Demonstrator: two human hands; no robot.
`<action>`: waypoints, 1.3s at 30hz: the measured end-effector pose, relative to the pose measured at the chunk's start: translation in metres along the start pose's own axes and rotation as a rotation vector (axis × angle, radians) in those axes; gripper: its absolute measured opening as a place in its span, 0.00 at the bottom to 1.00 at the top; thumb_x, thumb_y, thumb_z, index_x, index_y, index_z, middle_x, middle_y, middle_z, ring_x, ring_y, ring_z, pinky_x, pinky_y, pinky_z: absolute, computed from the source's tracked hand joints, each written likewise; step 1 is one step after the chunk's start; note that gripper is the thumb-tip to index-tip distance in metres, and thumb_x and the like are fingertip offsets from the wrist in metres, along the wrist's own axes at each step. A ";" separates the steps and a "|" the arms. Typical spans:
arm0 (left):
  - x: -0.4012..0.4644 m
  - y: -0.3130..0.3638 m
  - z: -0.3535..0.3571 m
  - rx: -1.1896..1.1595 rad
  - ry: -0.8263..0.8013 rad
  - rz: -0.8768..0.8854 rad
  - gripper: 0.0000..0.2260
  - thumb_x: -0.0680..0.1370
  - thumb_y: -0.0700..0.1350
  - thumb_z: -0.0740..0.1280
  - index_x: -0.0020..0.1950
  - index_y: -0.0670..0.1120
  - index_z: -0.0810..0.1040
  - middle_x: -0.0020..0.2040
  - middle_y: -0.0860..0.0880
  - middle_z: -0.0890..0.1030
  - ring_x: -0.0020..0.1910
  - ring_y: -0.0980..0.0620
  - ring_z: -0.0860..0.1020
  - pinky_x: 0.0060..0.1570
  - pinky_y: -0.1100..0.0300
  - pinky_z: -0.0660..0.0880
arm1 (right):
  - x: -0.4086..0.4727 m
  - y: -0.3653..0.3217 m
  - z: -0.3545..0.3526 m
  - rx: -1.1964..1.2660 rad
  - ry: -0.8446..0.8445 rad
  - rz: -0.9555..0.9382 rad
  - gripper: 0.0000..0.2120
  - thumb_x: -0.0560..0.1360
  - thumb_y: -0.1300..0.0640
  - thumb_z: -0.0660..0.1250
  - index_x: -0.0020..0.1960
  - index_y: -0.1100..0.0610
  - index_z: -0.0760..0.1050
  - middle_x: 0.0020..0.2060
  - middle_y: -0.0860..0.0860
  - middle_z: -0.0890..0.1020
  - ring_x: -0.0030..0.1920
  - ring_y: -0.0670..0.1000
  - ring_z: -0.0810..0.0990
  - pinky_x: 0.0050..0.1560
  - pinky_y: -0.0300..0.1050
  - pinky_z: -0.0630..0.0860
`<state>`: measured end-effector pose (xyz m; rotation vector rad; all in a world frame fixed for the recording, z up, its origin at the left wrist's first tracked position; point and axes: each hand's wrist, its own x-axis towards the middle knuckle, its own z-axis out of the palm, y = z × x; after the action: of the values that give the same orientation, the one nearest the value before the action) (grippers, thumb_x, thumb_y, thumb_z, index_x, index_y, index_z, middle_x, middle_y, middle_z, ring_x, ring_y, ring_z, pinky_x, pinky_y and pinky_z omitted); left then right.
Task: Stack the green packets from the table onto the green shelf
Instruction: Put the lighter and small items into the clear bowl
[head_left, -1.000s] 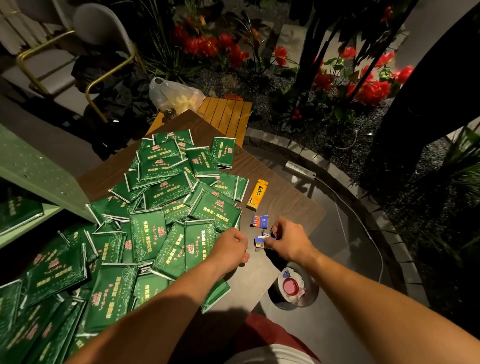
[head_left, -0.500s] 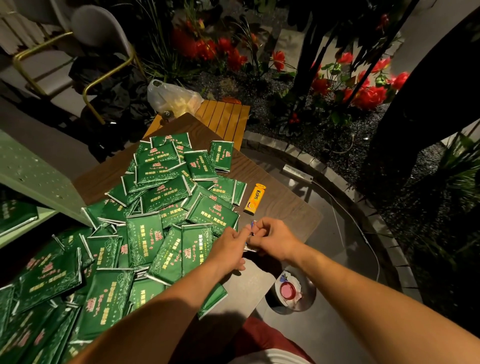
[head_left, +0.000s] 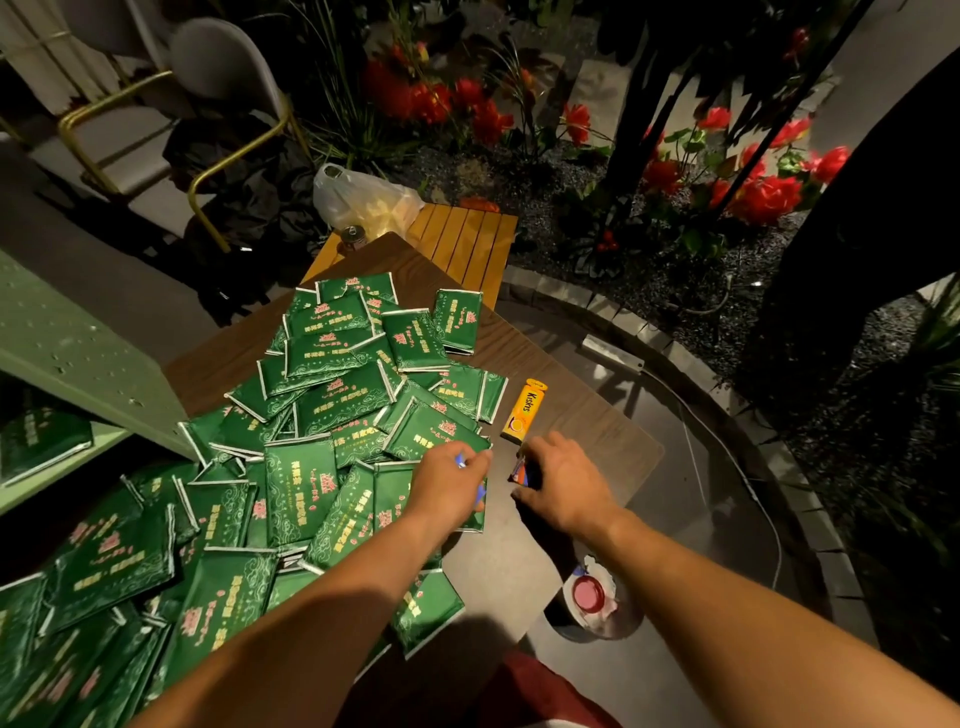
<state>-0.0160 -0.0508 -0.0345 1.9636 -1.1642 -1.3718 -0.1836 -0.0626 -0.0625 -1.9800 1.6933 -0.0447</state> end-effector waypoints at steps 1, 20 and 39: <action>0.002 0.001 0.000 0.021 0.002 0.006 0.13 0.82 0.47 0.68 0.40 0.43 0.74 0.35 0.45 0.78 0.24 0.55 0.77 0.30 0.60 0.76 | 0.001 -0.001 0.003 -0.051 0.008 -0.031 0.20 0.75 0.48 0.71 0.64 0.53 0.73 0.57 0.52 0.74 0.58 0.54 0.73 0.59 0.49 0.73; 0.064 0.049 0.057 0.869 0.085 0.185 0.18 0.75 0.58 0.72 0.55 0.45 0.79 0.52 0.43 0.83 0.51 0.40 0.81 0.45 0.53 0.76 | 0.013 0.052 -0.012 0.784 -0.026 0.472 0.04 0.80 0.67 0.64 0.50 0.63 0.77 0.40 0.56 0.78 0.31 0.51 0.79 0.40 0.50 0.83; 0.002 0.056 0.110 0.369 -0.407 0.343 0.10 0.70 0.44 0.76 0.47 0.45 0.80 0.40 0.46 0.84 0.40 0.46 0.82 0.41 0.53 0.80 | -0.047 0.063 -0.038 1.331 0.193 0.672 0.06 0.78 0.62 0.69 0.53 0.64 0.79 0.40 0.58 0.82 0.38 0.53 0.81 0.42 0.49 0.80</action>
<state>-0.1371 -0.0723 -0.0350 1.6327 -1.9612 -1.4858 -0.2648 -0.0372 -0.0411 -0.4257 1.6192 -0.8726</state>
